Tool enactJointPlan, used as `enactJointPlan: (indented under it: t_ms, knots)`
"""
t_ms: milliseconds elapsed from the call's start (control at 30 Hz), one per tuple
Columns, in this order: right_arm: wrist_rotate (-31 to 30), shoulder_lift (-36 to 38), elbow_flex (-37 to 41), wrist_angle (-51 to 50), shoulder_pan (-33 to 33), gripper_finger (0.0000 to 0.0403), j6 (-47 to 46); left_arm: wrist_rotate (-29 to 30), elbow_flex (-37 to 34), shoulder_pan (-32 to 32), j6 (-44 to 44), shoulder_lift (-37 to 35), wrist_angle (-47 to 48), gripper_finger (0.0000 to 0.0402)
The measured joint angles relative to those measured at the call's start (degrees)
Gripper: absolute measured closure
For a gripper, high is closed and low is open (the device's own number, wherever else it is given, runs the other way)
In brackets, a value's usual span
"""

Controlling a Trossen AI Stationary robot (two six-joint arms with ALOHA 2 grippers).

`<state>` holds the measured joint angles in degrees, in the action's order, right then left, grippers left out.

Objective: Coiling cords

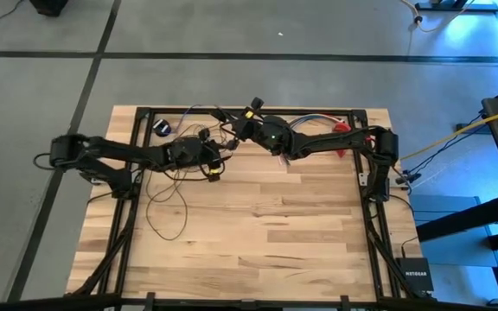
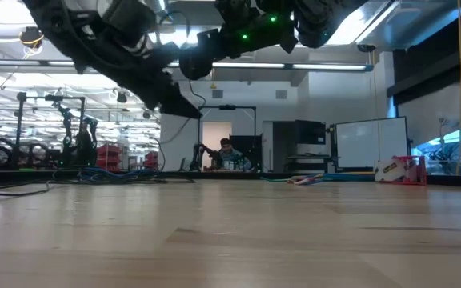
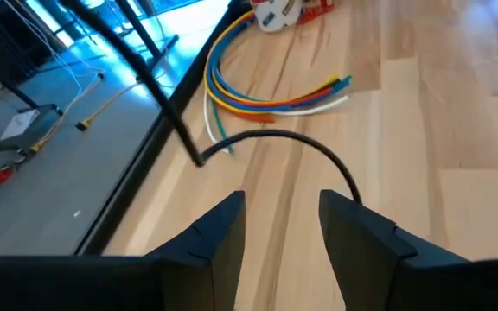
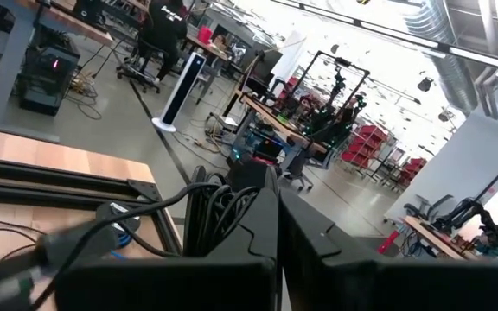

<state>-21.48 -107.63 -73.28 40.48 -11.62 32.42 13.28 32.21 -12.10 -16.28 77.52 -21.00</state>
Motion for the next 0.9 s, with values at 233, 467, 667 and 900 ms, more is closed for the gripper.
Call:
enactJointPlan:
  t_ms: [233,467,667,900]
  knots:
    - [0.0,0.0,0.0,0.0,0.0,0.0397,-0.7,0.2,0.0,0.0,-1.5,8.4,-5.1,0.0258]
    - [-0.5,0.0,0.0,-0.1,0.0,0.0397,-0.8,6.1,1.7,2.5,-5.9,1.9,4.1,0.0258]
    - [-0.5,0.0,0.0,-0.5,0.0,0.0397,-0.7,6.6,1.9,1.8,-3.4,-6.6,19.2,0.0263]
    - [-0.6,0.1,0.0,-1.3,0.0,0.0397,-0.7,6.4,1.9,2.6,-2.6,-16.4,24.1,0.0277]
